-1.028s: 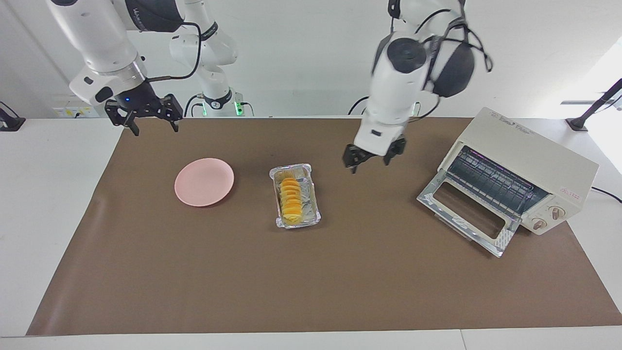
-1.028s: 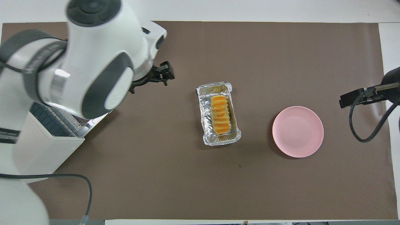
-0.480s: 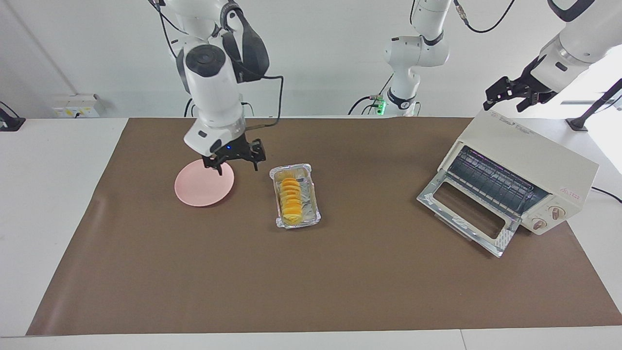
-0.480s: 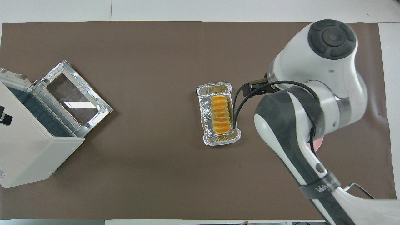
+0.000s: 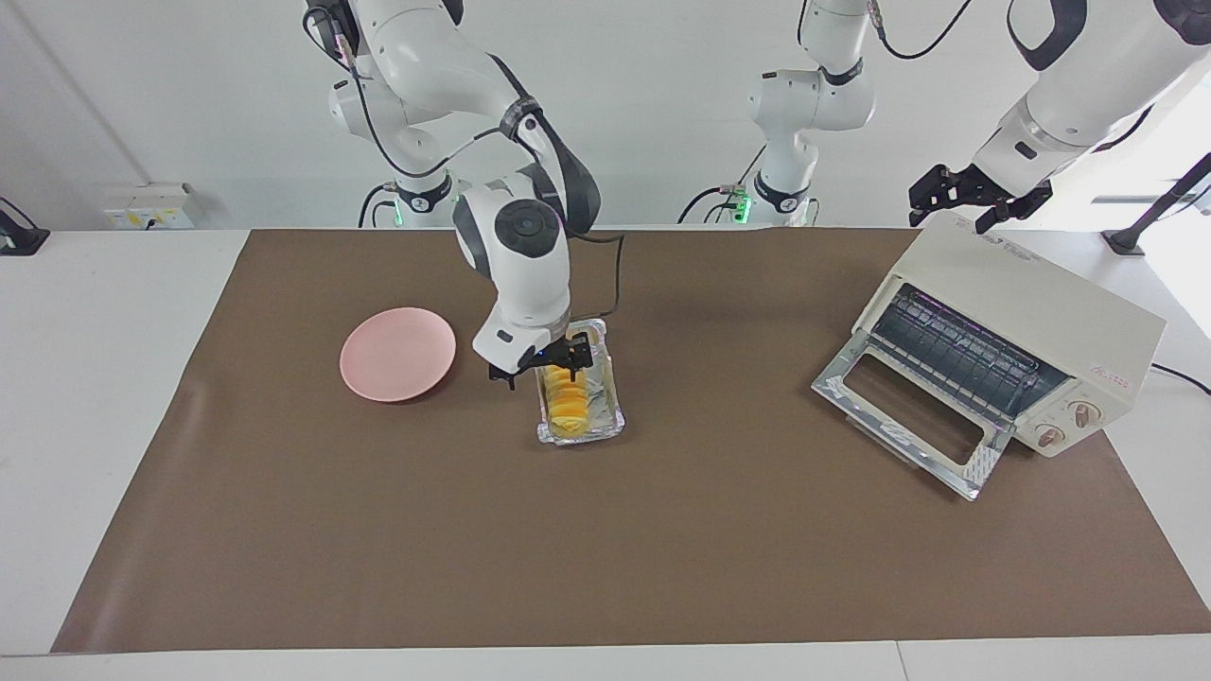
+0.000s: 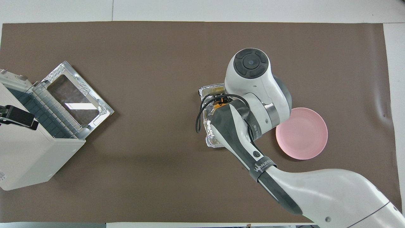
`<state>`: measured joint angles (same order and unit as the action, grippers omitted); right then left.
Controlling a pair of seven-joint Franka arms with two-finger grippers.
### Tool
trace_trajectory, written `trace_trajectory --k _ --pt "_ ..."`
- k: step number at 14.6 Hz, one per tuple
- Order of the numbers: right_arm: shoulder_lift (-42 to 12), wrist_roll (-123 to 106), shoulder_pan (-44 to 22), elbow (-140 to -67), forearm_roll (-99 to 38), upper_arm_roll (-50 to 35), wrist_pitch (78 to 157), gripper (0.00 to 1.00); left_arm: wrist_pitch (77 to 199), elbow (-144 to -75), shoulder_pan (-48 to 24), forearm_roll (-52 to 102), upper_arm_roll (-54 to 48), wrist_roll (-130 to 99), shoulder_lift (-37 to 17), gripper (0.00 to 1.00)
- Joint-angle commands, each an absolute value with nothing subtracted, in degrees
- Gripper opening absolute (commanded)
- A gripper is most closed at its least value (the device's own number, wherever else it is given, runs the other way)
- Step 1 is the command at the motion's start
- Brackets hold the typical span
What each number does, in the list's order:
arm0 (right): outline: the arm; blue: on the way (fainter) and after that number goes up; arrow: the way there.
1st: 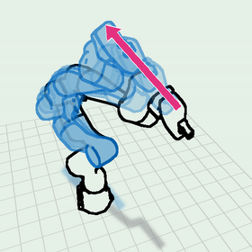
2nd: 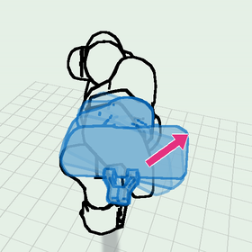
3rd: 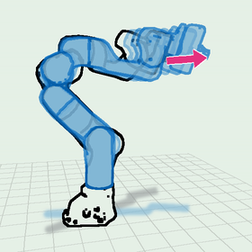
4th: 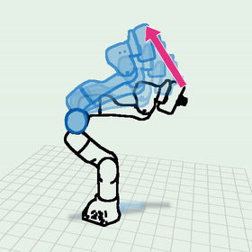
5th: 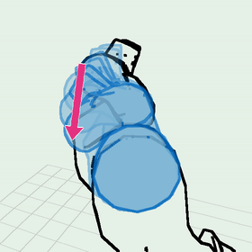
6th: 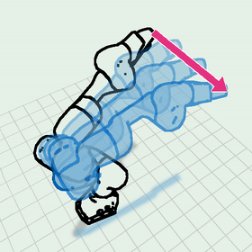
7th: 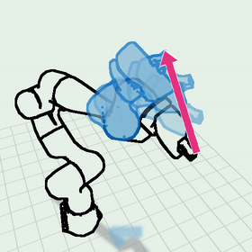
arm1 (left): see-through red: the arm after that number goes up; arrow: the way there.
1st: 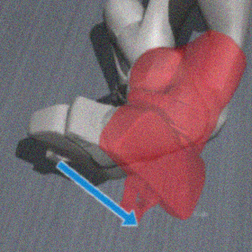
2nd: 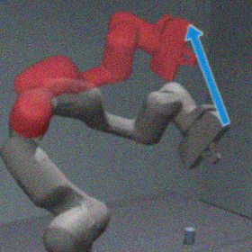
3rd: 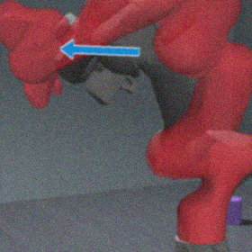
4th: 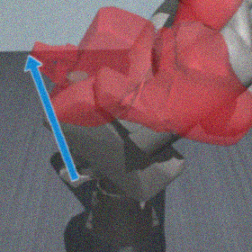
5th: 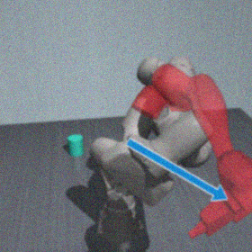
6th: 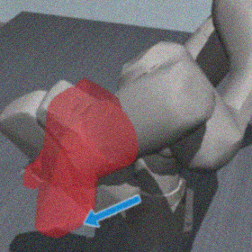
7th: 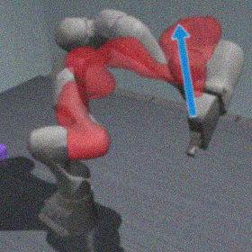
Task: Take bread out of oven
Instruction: 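Grasp the edge of the foil tray with the right gripper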
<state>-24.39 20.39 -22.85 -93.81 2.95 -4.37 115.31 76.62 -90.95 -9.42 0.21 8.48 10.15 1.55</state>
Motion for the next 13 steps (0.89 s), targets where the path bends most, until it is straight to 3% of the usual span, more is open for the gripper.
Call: trace_trajectory --k 1,6,9,10,11,12,13 --pt "-25.05 20.57 -21.80 -94.83 3.87 -4.22 117.76 1.00 78.84 -94.22 -8.53 -0.97 7.30 10.55 4.48 1.00" --pt "-24.96 20.57 -21.53 -100.55 3.87 -4.13 125.94 0.98 77.26 -91.94 -8.35 -1.50 4.75 10.72 1.23 1.00" --pt "-25.14 20.22 -21.45 -101.60 3.87 -4.04 127.17 0.88 77.52 -90.62 -7.65 -0.53 0.10 7.67 0.79 1.00" --pt "-25.14 19.52 -21.27 -101.95 3.87 -3.96 127.44 0.72 78.04 -90.96 -7.30 0.43 0.35 6.78 1.23 1.00" --pt "-25.14 19.25 -20.92 -101.95 3.87 -3.96 127.53 0.41 79.18 -91.66 -6.86 1.14 0.35 6.77 1.40 1.00" --pt "-25.14 19.34 -20.92 -101.95 3.78 -3.96 127.88 0.18 79.36 -92.10 -7.03 1.06 0.35 6.94 1.67 1.00" --pt "-25.14 19.51 -20.92 -102.04 3.78 -3.96 128.58 0.02 79.37 -91.85 -7.03 0.88 0.35 6.77 1.67 1.00"
